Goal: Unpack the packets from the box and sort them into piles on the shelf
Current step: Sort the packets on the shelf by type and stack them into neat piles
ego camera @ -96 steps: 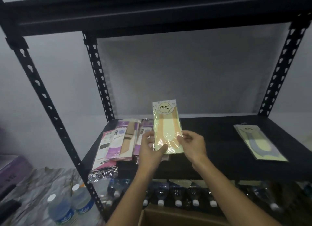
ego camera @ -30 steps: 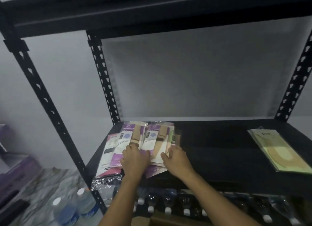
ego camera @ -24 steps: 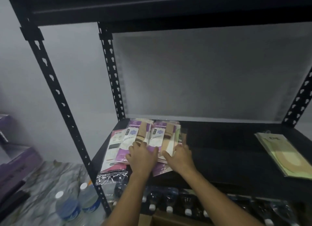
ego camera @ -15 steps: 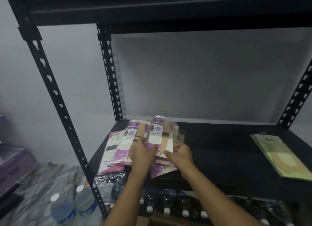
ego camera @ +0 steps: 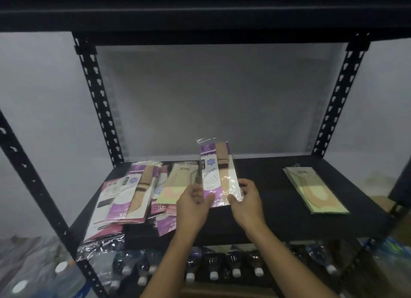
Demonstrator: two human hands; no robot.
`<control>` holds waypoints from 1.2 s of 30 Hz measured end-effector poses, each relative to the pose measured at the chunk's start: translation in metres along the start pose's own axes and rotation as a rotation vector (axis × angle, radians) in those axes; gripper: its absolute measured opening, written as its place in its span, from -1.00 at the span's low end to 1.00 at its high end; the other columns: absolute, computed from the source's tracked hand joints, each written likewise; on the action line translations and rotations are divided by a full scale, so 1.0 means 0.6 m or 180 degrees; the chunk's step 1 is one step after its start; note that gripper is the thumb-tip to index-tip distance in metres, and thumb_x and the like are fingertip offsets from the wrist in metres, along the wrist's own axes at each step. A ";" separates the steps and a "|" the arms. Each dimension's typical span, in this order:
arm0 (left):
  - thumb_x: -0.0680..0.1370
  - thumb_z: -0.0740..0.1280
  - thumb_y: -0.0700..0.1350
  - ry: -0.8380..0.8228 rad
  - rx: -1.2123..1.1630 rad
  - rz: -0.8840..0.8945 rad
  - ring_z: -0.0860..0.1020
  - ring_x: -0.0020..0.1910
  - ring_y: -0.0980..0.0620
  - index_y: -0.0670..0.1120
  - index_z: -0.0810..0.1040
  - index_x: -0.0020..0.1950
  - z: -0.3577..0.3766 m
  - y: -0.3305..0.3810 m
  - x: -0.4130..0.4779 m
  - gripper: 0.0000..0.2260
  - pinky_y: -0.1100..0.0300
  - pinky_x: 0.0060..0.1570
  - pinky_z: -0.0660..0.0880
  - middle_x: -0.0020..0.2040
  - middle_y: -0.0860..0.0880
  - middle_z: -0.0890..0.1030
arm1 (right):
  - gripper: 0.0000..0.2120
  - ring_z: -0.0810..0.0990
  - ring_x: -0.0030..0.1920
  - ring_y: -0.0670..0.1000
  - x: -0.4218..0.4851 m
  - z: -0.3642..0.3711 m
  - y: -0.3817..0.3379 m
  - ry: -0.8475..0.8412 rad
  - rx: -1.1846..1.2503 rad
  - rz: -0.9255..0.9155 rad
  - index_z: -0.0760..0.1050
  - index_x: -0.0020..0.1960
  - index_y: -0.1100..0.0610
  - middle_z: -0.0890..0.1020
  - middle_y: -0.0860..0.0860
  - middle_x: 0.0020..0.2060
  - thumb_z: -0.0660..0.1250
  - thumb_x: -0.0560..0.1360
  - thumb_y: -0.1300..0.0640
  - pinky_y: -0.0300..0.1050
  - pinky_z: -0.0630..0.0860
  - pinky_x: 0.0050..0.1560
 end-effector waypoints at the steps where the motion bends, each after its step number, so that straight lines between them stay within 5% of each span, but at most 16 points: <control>1: 0.44 0.50 -0.08 -0.0098 -0.0012 -0.0031 0.57 -0.31 0.24 0.01 0.51 0.00 0.019 0.000 -0.003 -0.77 0.44 -0.40 0.43 -0.21 0.12 0.59 | -0.59 0.53 0.08 -0.03 0.003 -0.018 0.008 0.0078 -0.0185 -0.0011 0.38 0.21 0.00 0.46 -0.01 0.12 0.40 0.45 0.27 -0.26 0.49 -0.05; 5: 0.43 0.51 -0.08 -0.0509 0.0265 -0.0081 0.57 -0.34 0.26 -0.02 0.53 0.00 0.103 0.003 -0.007 -0.77 0.37 -0.36 0.40 -0.26 0.12 0.60 | -0.58 0.36 0.26 0.10 0.020 -0.092 0.047 0.0360 -0.0995 0.0137 0.41 0.29 0.09 0.42 0.08 0.20 0.38 0.46 0.22 -0.02 0.41 0.24; 9: 0.43 0.51 -0.03 -0.0820 0.0547 -0.0101 0.59 -0.23 0.23 0.00 0.53 0.04 0.181 0.009 -0.006 -0.75 0.36 -0.33 0.46 -0.19 0.13 0.61 | -0.59 0.28 0.28 0.13 0.046 -0.153 0.088 0.0492 -0.1583 0.0366 0.41 0.31 0.07 0.43 0.10 0.23 0.34 0.48 0.13 0.07 0.30 0.29; 12: 0.42 0.51 0.00 -0.0917 0.0727 -0.0119 0.60 -0.17 0.19 0.03 0.54 -0.01 0.227 0.010 -0.008 -0.77 0.07 -0.06 0.59 -0.21 0.14 0.61 | -0.61 0.28 0.28 0.13 0.062 -0.183 0.116 0.0558 -0.1841 0.0499 0.42 0.31 0.06 0.44 0.07 0.25 0.34 0.49 0.09 0.08 0.29 0.27; 15: 0.42 0.48 0.09 -0.0818 0.1101 -0.0015 0.56 -0.02 0.10 0.10 0.51 -0.06 0.261 0.010 -0.008 -0.80 -0.02 0.16 0.40 -0.22 0.18 0.60 | -0.60 0.27 0.29 0.13 0.073 -0.200 0.137 0.0581 -0.2049 0.0572 0.41 0.34 0.08 0.42 0.07 0.27 0.31 0.51 0.08 0.05 0.29 0.27; 19: 0.44 0.42 0.18 -0.0743 0.1594 0.0135 0.41 0.16 0.05 0.10 0.55 0.02 0.287 0.008 -0.012 -0.76 0.04 0.15 0.24 -0.08 0.15 0.61 | -0.61 0.27 0.27 0.13 0.077 -0.210 0.155 0.0607 -0.2352 0.0546 0.39 0.34 0.10 0.41 0.09 0.27 0.28 0.53 0.08 0.02 0.30 0.24; 24: 0.43 0.38 0.27 -0.0653 0.1912 0.0405 0.38 0.14 0.07 0.12 0.55 0.08 0.298 0.002 -0.022 -0.67 0.06 0.12 0.25 0.01 0.14 0.58 | -0.62 0.28 0.22 0.07 0.068 -0.216 0.171 0.0818 -0.2371 0.0265 0.43 0.34 0.13 0.42 0.06 0.23 0.30 0.54 0.11 -0.06 0.33 0.22; 36: 0.48 0.36 0.20 -0.0560 0.1495 0.0491 0.42 0.12 0.07 0.09 0.53 0.11 0.237 0.004 -0.015 -0.71 0.05 0.14 0.29 0.00 0.11 0.54 | -0.69 0.30 0.22 0.08 0.059 -0.179 0.144 0.0853 -0.2045 -0.0127 0.52 0.24 0.10 0.47 0.05 0.21 0.29 0.52 0.07 0.04 0.31 0.23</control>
Point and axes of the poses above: each hand's wrist, its own x-axis towards the middle knuckle, its own z-axis out of the palm, y = z × x, the point moved 1 cm from there along x, towards the middle knuckle
